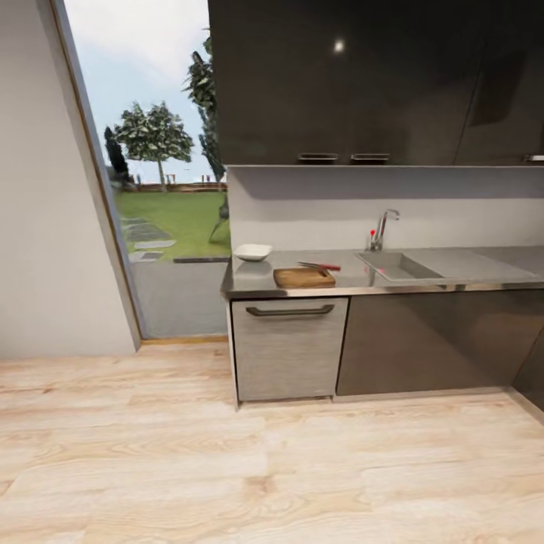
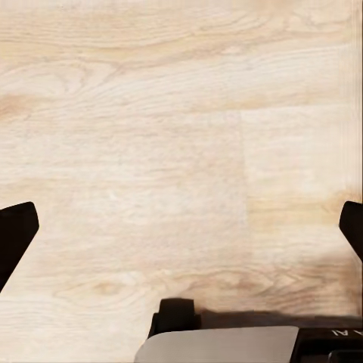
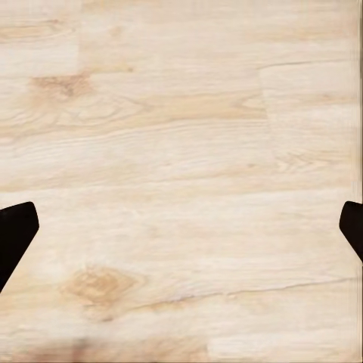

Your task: In the kitchen, take the Vidalia onion out of the sink, dice it on the chopping board with the paring knife, put the diced onion into the bowl on the countertop, then place both the paring knife and the chopping board into the sink.

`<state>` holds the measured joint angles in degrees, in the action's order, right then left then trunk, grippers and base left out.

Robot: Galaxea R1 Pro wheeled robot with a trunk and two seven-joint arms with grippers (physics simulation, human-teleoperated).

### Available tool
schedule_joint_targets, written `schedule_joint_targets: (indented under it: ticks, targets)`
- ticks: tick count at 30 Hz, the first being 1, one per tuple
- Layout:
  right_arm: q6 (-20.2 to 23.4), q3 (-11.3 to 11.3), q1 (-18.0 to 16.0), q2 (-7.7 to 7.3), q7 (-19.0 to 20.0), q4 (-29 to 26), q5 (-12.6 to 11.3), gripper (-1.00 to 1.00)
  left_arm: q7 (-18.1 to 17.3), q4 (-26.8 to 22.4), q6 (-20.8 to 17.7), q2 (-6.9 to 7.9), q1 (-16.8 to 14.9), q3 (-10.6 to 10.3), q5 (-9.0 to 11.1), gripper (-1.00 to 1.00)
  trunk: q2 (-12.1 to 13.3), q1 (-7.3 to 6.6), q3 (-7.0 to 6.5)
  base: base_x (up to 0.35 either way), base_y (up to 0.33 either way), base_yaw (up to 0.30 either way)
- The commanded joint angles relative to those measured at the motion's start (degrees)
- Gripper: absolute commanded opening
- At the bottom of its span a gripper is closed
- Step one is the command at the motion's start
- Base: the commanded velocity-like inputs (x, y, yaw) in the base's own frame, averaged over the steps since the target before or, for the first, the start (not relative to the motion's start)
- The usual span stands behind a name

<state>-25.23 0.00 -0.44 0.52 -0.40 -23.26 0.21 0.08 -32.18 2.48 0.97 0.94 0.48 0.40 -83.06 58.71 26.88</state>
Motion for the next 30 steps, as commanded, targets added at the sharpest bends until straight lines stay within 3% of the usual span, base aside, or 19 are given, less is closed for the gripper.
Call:
schedule_joint_targets:
  ticks: [1, 30]
  targets:
    - [-0.17, 0.0, -0.04, 0.01, -0.04, 0.05, 0.01, 1.0, 0.01, -0.08, 0.07, 0.0, 0.03, 0.05, 0.04, 1.0, -0.02, 0.02, 0.05, 0.178, -0.292, 0.005]
    - [-0.19, 0.09, -0.03, 0.01, -0.04, 0.05, 0.05, 1.0, 0.01, -0.07, 0.07, -0.09, 0.03, 0.05, 0.04, 1.0, -0.02, 0.02, 0.05, 0.151, -0.31, 0.0]
